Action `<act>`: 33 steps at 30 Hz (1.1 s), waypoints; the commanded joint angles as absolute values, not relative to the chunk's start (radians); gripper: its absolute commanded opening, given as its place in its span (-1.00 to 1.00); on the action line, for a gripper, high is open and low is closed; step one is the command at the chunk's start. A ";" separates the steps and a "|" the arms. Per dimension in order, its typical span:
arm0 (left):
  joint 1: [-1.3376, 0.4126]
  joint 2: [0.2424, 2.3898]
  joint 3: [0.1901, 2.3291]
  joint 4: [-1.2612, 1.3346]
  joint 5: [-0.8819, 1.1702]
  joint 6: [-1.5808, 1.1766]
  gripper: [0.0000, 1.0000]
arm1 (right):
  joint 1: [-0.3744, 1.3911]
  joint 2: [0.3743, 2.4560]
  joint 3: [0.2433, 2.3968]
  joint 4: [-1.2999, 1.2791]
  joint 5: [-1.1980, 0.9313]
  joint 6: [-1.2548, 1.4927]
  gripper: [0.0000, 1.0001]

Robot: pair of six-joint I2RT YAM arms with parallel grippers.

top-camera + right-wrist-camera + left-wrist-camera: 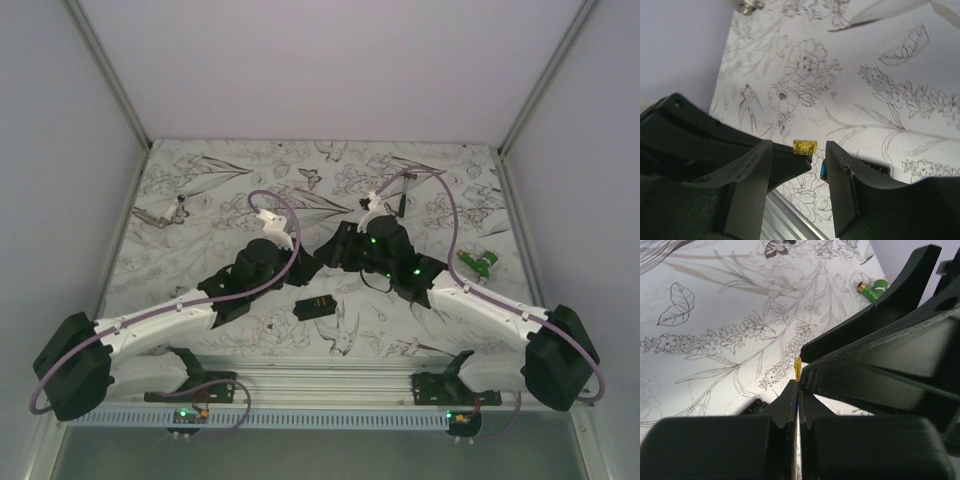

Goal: Snap on the fuse box
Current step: Pick up the fuse from the center of the board.

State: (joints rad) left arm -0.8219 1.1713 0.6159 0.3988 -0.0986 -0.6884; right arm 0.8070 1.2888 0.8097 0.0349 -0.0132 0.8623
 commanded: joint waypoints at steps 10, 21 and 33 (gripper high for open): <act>-0.650 0.996 0.607 0.445 0.511 -0.551 -1.00 | 0.648 1.088 0.804 0.124 -0.562 0.393 0.05; -0.649 0.963 0.665 0.435 0.709 -0.569 -1.00 | 0.616 1.070 0.860 0.015 -0.857 0.197 -0.10; -0.648 0.986 0.695 0.389 0.765 -0.542 -1.00 | 0.616 1.080 0.919 -0.102 -0.942 0.103 -0.31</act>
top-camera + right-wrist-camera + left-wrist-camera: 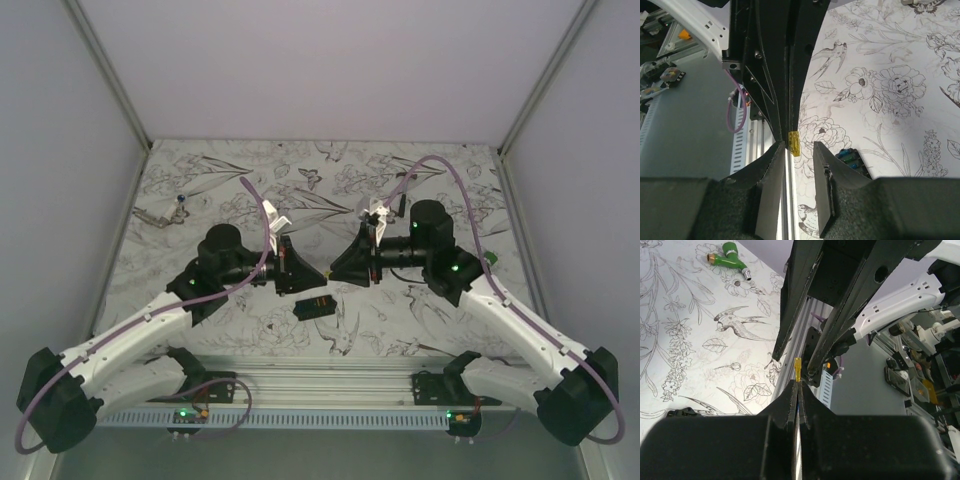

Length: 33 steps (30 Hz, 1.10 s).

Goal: Snap on the fuse box
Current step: Pick up the fuse from the center of the board.

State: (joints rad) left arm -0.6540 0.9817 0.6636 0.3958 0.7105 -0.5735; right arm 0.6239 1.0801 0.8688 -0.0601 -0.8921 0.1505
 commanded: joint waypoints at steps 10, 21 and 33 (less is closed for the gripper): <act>-0.650 0.998 0.707 0.376 0.771 -0.538 -1.00 | 0.616 1.113 0.940 -0.119 -1.000 0.090 -0.45; -0.651 1.011 0.713 0.376 0.776 -0.540 -1.00 | 0.617 1.138 0.951 -0.138 -1.028 0.066 -0.85; -0.637 0.990 0.641 0.310 0.629 -0.525 -0.58 | 0.620 1.133 0.940 -0.211 -0.805 0.087 -1.00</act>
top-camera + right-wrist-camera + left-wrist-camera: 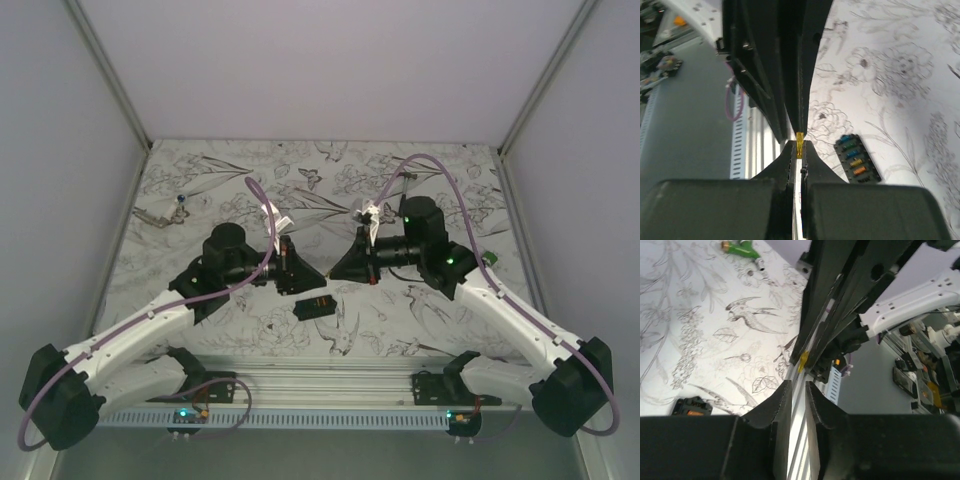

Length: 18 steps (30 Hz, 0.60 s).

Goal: Snap on the fuse box
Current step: Pick up the fuse from the center of the board.

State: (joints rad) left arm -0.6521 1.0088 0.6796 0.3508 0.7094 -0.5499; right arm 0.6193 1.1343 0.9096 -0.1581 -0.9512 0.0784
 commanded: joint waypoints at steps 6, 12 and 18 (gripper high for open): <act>-0.607 0.963 0.554 0.227 0.433 -0.569 -0.18 | 0.726 1.130 0.904 -0.245 -0.374 0.188 -1.00; -0.597 0.971 0.494 0.154 0.303 -0.653 0.05 | 0.865 1.155 0.872 -0.270 -0.012 0.304 -1.00; -0.595 0.979 0.453 0.111 0.244 -0.727 0.20 | 0.962 1.192 0.824 -0.276 0.241 0.425 -1.00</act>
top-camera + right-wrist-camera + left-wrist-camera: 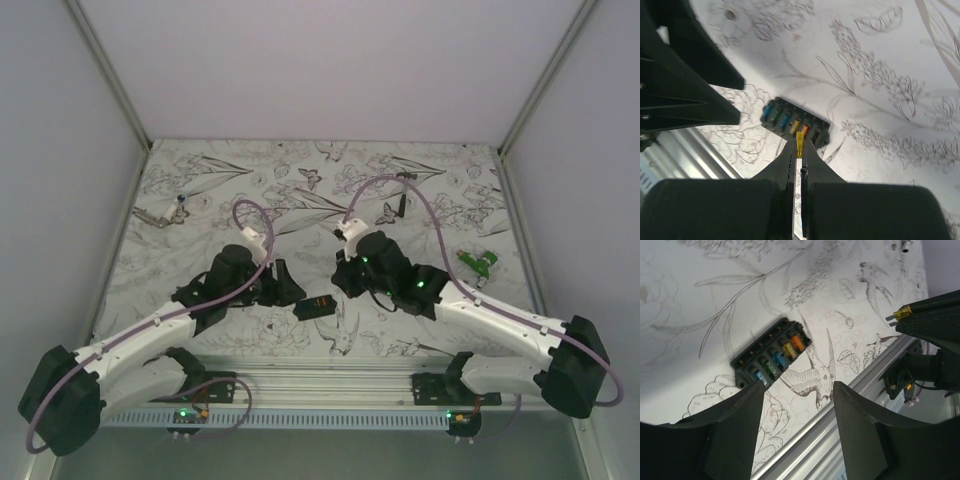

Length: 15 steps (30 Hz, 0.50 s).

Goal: Snap on the fuse box
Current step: Pick up the fuse from the center of the board.

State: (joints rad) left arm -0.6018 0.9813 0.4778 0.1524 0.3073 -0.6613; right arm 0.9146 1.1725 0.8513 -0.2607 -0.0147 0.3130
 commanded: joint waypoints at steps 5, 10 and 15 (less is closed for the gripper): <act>-0.595 1.013 0.439 0.110 0.252 -0.771 0.26 | 1.036 1.260 0.809 -0.267 0.351 0.499 -1.00; -0.595 1.077 0.445 0.112 0.257 -0.816 0.31 | 1.090 1.352 0.808 -0.228 0.393 0.536 -1.00; -0.594 1.143 0.454 0.117 0.266 -0.848 0.32 | 1.120 1.418 0.803 -0.195 0.435 0.568 -1.00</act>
